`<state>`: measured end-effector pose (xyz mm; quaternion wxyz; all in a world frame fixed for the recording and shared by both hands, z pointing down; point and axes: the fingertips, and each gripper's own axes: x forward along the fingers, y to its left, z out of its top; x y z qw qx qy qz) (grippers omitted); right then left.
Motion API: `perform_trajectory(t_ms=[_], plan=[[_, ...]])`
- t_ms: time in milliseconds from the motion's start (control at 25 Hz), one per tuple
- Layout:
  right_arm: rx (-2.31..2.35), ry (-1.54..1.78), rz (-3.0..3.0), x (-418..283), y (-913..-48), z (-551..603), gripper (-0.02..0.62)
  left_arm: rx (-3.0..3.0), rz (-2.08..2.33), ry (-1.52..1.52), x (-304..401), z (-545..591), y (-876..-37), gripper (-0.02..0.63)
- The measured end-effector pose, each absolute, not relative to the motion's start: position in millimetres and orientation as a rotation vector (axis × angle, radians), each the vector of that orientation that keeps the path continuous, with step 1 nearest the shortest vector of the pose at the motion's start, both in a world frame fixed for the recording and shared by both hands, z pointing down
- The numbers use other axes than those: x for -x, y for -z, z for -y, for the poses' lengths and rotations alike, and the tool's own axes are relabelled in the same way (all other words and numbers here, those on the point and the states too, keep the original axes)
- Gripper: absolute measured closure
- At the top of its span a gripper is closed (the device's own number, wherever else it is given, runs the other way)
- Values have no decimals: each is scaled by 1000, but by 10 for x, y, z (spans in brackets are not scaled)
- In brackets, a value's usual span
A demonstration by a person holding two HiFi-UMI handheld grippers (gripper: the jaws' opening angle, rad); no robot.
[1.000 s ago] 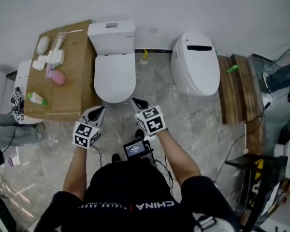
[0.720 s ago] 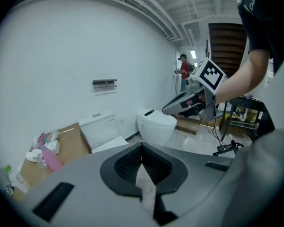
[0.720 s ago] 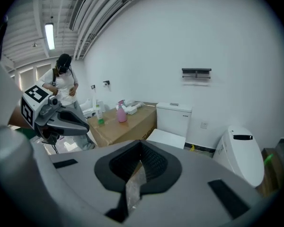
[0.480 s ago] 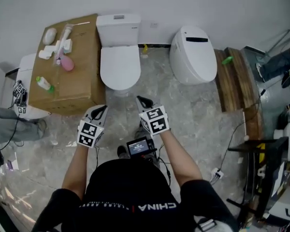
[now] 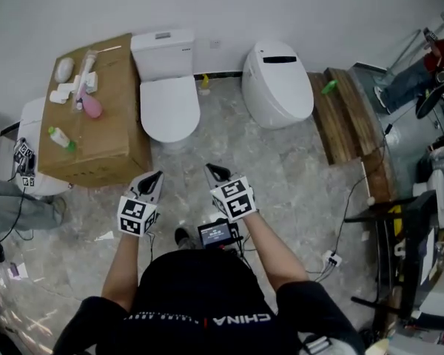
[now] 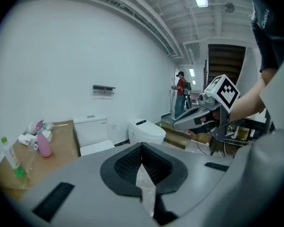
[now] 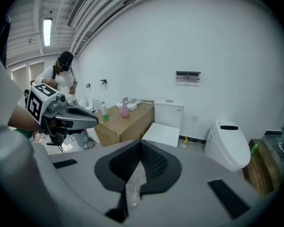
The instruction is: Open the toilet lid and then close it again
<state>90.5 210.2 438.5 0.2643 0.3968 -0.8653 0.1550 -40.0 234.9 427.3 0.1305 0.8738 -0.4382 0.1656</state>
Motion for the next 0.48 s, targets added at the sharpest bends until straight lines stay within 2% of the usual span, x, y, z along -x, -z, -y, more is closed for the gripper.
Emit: perform_trajectory(t_ms=[480], plan=[[-980,-415,2381,-1272,-4311,-2043,581,-2506,1318,-505,31,-2335,-4101,597]])
